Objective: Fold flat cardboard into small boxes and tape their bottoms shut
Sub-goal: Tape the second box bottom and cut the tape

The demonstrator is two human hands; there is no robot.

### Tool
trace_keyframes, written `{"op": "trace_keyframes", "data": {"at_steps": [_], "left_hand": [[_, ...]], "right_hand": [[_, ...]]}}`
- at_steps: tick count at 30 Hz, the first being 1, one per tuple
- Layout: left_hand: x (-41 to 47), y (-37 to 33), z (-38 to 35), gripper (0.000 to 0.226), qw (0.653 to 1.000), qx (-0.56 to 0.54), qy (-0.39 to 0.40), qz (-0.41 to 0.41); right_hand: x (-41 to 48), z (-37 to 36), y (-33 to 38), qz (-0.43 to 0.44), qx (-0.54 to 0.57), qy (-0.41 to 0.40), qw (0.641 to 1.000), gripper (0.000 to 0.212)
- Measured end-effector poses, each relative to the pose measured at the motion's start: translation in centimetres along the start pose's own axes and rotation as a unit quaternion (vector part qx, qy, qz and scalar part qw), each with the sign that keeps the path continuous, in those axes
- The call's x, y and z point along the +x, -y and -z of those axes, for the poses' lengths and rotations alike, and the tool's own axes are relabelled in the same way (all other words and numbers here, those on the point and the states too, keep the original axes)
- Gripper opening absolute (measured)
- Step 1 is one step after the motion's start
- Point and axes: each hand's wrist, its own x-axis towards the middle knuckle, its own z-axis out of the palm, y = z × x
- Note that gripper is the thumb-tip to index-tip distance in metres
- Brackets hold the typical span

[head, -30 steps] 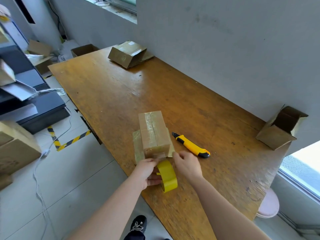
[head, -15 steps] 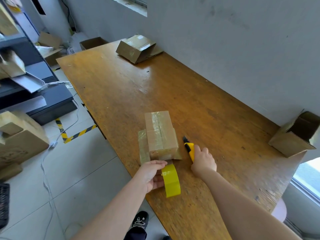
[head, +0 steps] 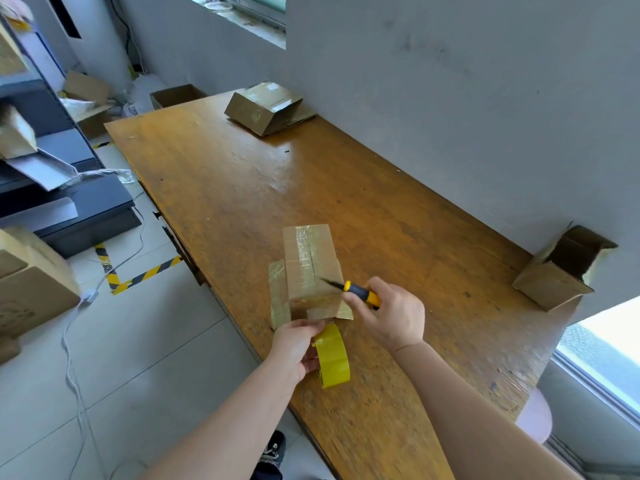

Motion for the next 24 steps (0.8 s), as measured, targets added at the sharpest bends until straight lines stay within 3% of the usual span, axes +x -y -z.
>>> {"op": "trace_keyframes", "data": {"at_steps": [3, 7, 24], "left_hand": [[-0.1, 0.3, 0.2, 0.009, 1.0, -0.009, -0.008, -0.016], [-0.1, 0.6, 0.4, 0.006, 0.999, -0.005, -0.006, -0.036], [0.5, 0.8, 0.6, 0.008, 0.996, 0.036, -0.039, -0.069]], "right_hand": [[-0.2, 0.5, 0.7, 0.034, -0.077, 0.09, 0.992, 0.078], [-0.1, 0.7, 1.1, 0.022, -0.164, 0.152, 0.974, 0.079], [2.1, 0.1, 3.3, 0.035, -0.303, 0.249, 0.919, 0.075]]}}
